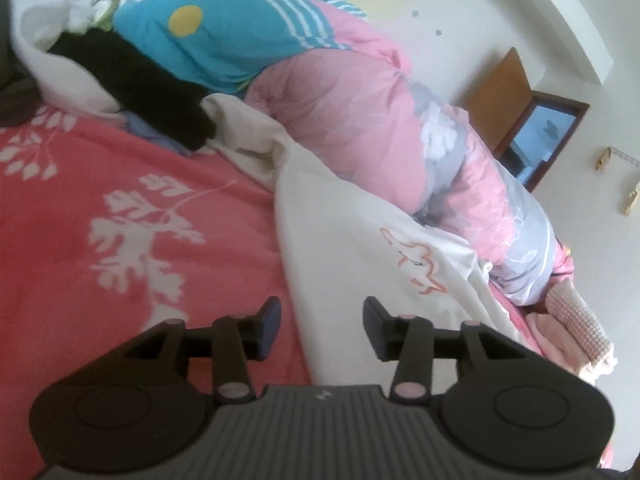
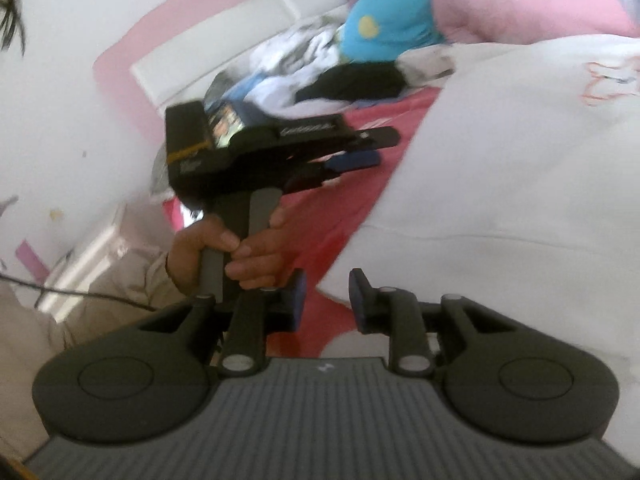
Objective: Fold clothes
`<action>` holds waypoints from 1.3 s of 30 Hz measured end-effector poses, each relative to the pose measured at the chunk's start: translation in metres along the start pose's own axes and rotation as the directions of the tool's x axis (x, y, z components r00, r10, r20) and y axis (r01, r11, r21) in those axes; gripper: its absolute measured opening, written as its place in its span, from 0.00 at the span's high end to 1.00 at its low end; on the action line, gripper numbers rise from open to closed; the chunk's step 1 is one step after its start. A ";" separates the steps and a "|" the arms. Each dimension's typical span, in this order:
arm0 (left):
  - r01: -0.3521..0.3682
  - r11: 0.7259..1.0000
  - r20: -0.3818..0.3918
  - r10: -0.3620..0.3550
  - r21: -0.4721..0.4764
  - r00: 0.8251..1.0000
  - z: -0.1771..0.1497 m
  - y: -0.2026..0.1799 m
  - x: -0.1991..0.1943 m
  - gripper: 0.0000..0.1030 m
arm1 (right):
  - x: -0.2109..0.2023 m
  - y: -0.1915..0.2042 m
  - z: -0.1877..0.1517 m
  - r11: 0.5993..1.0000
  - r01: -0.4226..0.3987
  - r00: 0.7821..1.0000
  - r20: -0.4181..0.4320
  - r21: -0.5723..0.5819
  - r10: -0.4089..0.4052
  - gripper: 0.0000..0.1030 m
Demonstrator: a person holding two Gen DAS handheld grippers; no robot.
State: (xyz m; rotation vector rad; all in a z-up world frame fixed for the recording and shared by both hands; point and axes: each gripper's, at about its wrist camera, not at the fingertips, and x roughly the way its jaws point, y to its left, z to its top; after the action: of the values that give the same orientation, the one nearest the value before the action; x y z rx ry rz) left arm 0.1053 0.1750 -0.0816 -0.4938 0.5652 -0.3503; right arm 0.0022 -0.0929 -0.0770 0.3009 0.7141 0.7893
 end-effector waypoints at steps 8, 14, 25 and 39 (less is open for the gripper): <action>0.043 0.979 -0.161 -0.011 0.199 0.987 0.003 -0.067 0.036 0.36 | -0.080 -0.030 -0.003 0.977 0.086 0.975 0.186 0.193 -0.123 0.73; 0.125 0.933 -0.264 -0.033 0.337 0.964 -0.001 -0.125 0.079 0.34 | -0.151 -0.063 0.010 0.946 0.182 0.907 0.326 0.269 -0.267 0.67; 0.182 0.906 -0.296 -0.066 0.382 0.953 -0.024 -0.126 0.117 0.25 | -0.183 -0.221 0.119 0.801 0.371 0.839 0.199 0.470 -0.506 0.52; 0.192 0.891 -0.293 -0.069 0.413 0.954 -0.026 -0.128 0.118 0.20 | -0.120 -0.424 0.167 0.513 0.331 0.822 0.024 0.792 -0.568 0.52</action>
State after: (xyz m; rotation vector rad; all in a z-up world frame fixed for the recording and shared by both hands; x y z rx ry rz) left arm 0.1602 0.0079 -0.0822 -0.0442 0.6967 -0.6656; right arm 0.2867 -0.4668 -0.1093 0.9438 0.7772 -0.1353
